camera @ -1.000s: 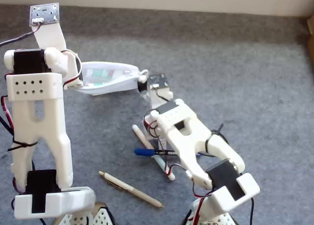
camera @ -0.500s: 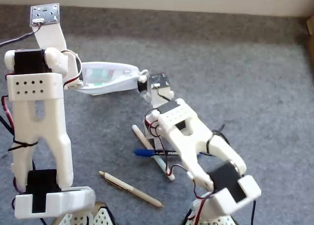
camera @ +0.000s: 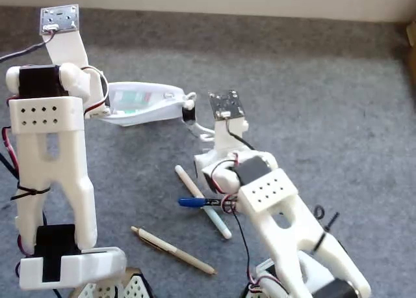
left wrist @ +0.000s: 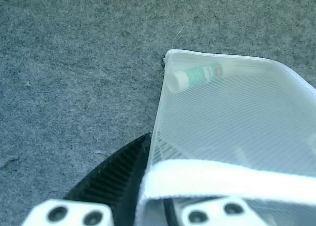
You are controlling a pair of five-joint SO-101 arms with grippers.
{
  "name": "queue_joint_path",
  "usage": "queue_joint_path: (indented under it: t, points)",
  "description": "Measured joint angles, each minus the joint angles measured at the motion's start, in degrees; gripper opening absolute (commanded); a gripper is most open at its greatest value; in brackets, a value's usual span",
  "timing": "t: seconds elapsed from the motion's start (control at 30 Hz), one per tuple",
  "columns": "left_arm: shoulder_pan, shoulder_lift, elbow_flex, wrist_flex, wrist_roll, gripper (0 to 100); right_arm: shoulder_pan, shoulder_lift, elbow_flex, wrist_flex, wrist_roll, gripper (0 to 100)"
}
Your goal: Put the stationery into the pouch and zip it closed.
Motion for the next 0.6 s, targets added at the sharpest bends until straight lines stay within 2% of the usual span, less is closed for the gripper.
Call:
queue_joint_path:
  t: [0.47,0.6]
  points:
    - [0.0,0.0,0.0,0.0,0.0,1,0.0,-23.5,4.4,0.0,0.0,0.5]
    - [0.0,0.0,0.0,0.0,0.0,1,-4.9,-28.0,4.4,0.0,3.0,0.5]
